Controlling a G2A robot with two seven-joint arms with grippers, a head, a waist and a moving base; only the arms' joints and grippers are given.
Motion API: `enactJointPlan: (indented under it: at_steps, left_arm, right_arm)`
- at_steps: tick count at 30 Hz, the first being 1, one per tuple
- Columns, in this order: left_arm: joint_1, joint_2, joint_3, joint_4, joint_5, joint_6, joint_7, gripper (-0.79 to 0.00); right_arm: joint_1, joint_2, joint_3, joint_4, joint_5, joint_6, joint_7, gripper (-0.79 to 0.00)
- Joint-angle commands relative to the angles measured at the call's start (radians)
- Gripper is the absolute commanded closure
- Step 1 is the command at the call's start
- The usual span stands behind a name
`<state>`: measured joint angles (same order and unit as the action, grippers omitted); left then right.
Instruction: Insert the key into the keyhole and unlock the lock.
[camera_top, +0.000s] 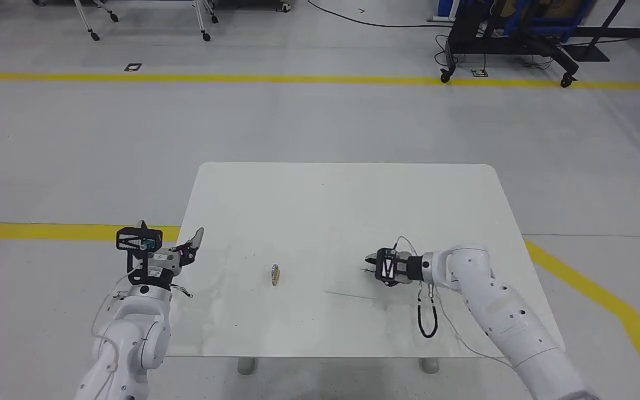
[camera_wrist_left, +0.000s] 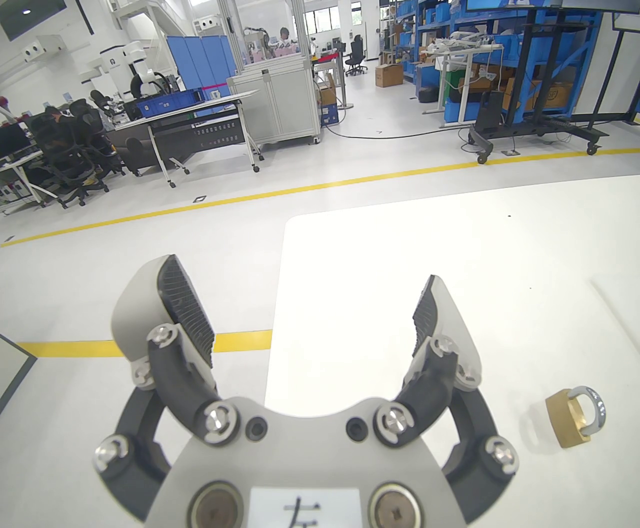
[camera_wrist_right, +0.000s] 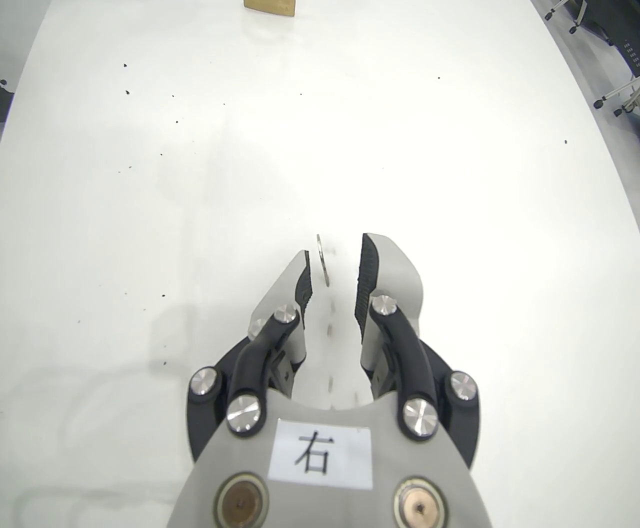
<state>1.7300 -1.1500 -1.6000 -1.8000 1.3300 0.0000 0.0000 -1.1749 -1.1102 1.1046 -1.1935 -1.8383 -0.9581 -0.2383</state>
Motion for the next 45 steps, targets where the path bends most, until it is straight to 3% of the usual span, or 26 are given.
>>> enactJointPlan:
  at_steps: [1,2,10,21,36,40,45]
  left_arm:
    - [0.0,0.0,0.0,0.0,0.0,0.0,0.0,-0.785]
    - [0.0,0.0,0.0,0.0,0.0,0.0,0.0,-0.785]
    - [0.0,0.0,0.0,0.0,0.0,0.0,0.0,-0.785]
    - [0.0,0.0,0.0,0.0,0.0,0.0,0.0,-0.785]
    - [0.0,0.0,0.0,0.0,0.0,0.0,0.0,-0.785]
    - [0.0,0.0,0.0,0.0,0.0,0.0,0.0,-0.785]
    - [0.0,0.0,0.0,0.0,0.0,0.0,0.0,-0.785]
  right_arm:
    - [0.013,-0.002,-0.013,0.014,0.0,0.001,-0.006,-0.08]
    - [0.018,-0.002,-0.019,0.019,-0.001,0.003,-0.009,0.0]
    - [0.028,0.008,-0.03,0.014,-0.023,0.019,-0.089,0.0]
    - [-0.038,0.041,0.032,-0.068,-0.008,0.082,-0.234,0.0]
    - [-0.052,0.045,0.057,-0.085,0.026,0.104,-0.235,0.0]
    - [-0.072,0.046,0.07,-0.116,0.084,0.13,-0.277,0.0]
    - [-0.078,0.048,0.076,-0.115,0.172,0.075,-0.338,0.0]
